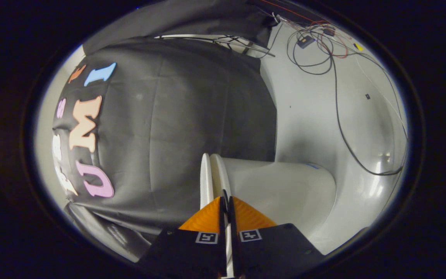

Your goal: Open the toilet lid.

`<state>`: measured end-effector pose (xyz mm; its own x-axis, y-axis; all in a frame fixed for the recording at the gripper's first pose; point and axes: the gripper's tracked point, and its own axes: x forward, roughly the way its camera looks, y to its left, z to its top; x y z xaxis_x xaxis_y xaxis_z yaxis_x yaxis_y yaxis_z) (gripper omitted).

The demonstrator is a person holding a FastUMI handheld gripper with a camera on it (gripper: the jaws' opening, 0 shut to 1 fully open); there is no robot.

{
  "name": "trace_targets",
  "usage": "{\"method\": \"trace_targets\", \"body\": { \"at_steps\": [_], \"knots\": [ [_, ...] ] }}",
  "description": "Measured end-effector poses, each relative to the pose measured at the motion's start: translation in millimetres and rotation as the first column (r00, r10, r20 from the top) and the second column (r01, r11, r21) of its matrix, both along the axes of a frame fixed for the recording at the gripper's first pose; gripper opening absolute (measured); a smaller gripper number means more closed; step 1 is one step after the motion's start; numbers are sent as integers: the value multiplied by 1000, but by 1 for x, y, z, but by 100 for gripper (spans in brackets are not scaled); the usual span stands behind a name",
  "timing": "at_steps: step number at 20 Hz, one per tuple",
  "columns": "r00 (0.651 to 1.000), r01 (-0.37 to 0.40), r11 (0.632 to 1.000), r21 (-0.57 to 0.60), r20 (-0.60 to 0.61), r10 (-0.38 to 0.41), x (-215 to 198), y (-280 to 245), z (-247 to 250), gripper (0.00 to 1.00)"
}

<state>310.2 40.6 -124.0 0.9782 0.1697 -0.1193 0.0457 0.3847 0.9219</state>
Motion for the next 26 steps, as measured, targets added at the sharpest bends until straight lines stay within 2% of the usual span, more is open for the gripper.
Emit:
{"method": "trace_targets", "body": {
  "at_steps": [2,6,12,16,20,26],
  "knots": [
    [1000,-5,998,-56,1,5,-3,4,9,6],
    [992,-22,985,-169,121,42,-13,26,57,6],
    [966,-13,932,-361,235,105,-25,91,130,6],
    [948,2,852,-523,273,165,-43,154,172,6],
    [941,9,752,-660,260,217,-57,216,205,10],
    [935,3,570,-822,205,290,-60,293,230,11]
  ]
}}
